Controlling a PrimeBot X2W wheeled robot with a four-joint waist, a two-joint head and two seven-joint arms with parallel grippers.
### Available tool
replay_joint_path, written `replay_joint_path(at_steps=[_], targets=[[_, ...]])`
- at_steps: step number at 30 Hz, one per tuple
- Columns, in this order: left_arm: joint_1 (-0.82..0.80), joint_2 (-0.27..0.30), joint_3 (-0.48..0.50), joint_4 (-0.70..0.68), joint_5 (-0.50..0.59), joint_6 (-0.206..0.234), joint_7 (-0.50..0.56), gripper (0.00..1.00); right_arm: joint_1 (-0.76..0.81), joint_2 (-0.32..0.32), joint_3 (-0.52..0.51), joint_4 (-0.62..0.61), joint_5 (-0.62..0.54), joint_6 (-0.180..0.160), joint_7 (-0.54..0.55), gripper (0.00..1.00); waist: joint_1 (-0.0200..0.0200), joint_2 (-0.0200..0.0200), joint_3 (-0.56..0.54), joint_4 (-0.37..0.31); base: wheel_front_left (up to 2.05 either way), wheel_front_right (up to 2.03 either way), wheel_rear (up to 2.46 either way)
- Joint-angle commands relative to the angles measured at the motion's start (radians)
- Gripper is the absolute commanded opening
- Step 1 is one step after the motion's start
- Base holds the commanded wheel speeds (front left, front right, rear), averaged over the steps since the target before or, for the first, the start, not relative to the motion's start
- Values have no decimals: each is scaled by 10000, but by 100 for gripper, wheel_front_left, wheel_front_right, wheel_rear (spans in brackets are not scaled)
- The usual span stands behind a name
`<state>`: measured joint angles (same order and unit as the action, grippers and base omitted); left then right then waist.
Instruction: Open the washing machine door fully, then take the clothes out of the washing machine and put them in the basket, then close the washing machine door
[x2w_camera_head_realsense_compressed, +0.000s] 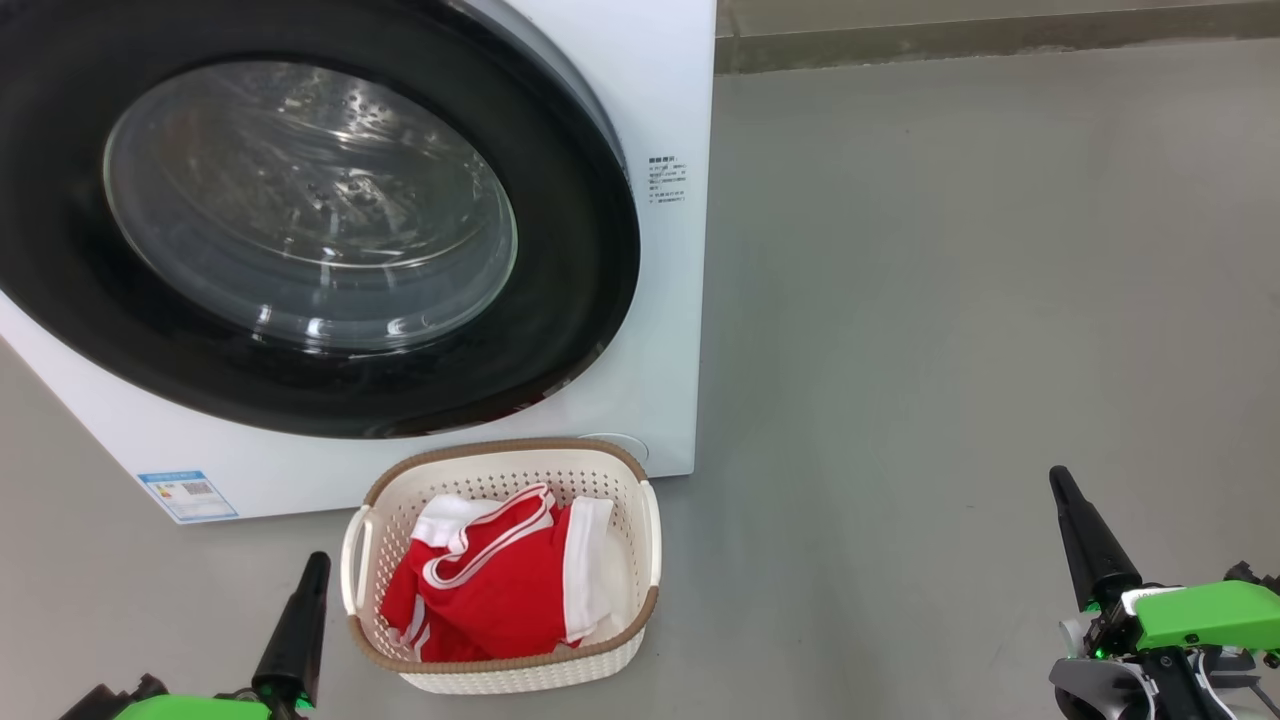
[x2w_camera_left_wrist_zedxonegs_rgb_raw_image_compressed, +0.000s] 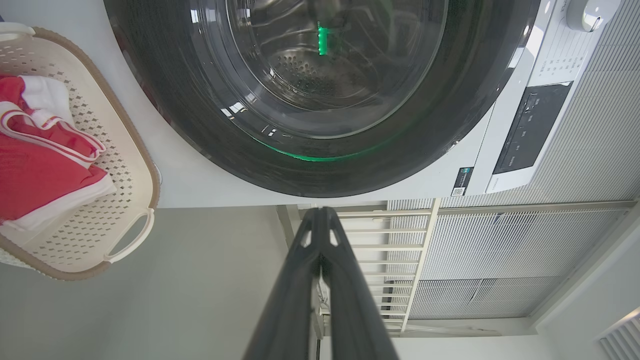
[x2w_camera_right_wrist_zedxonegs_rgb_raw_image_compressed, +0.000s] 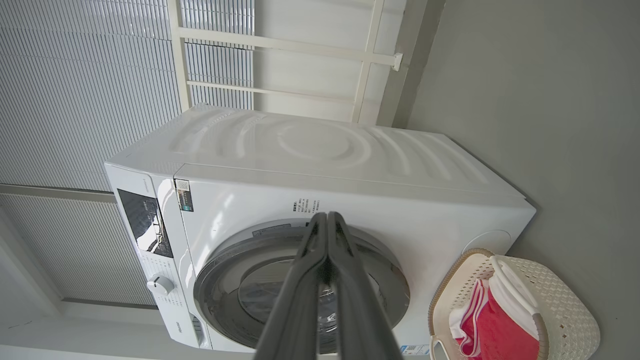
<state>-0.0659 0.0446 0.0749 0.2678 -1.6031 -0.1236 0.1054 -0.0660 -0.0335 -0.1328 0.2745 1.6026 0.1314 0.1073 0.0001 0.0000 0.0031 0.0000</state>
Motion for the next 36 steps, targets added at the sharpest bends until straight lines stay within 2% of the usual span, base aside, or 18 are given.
replay_joint_path(at_steps=[1, 36], targets=[[-418, 83, 361, -231, -77, -71, 56, 0, -420, -168, 179, -297, 51, -7, 68, 0, 0, 0, 0, 0, 0, 0, 0], [-419, 72, 378, -230, -63, -71, 70, 0, -420, -168, 182, -297, 54, -7, 66, 0, 0, 0, 0, 0, 0, 0, 0]])
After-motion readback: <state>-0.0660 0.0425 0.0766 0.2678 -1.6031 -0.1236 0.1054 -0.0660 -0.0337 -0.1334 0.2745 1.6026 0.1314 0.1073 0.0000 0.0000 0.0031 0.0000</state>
